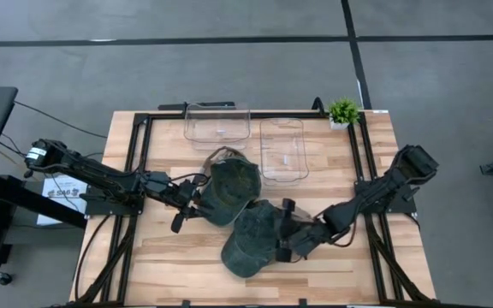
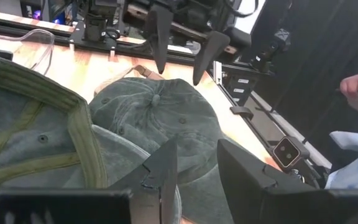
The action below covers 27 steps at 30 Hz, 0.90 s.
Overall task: Pick & Place hat
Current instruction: Put the bottom gray cap into the right transparent bin
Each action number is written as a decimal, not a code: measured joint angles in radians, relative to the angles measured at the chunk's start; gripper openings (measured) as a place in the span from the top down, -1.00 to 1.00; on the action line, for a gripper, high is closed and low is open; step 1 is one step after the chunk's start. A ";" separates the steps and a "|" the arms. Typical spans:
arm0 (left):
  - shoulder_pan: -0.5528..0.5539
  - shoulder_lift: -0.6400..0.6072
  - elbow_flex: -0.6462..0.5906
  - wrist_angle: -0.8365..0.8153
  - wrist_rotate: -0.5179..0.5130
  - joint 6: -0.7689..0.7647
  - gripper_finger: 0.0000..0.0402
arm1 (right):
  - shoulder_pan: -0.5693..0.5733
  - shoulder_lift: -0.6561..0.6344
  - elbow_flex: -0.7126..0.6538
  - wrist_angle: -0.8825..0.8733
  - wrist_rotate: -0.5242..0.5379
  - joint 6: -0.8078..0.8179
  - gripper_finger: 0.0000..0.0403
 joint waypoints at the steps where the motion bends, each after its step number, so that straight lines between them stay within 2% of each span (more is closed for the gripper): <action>1: -0.003 0.000 -0.001 0.001 -0.001 -0.001 0.45 | -0.004 0.016 0.031 -0.043 0.000 0.000 -0.10; 5: -0.026 0.000 -0.010 0.003 0.000 -0.002 0.45 | -0.023 0.071 0.139 -0.215 0.000 0.000 -0.10; 13: -0.079 0.000 -0.020 0.011 -0.025 -0.001 0.45 | -0.046 0.163 0.271 -0.416 -0.002 -0.003 -0.10; 27: -0.095 0.000 -0.020 0.022 -0.049 -0.001 0.45 | -0.058 0.183 0.276 -0.482 0.002 -0.016 -0.10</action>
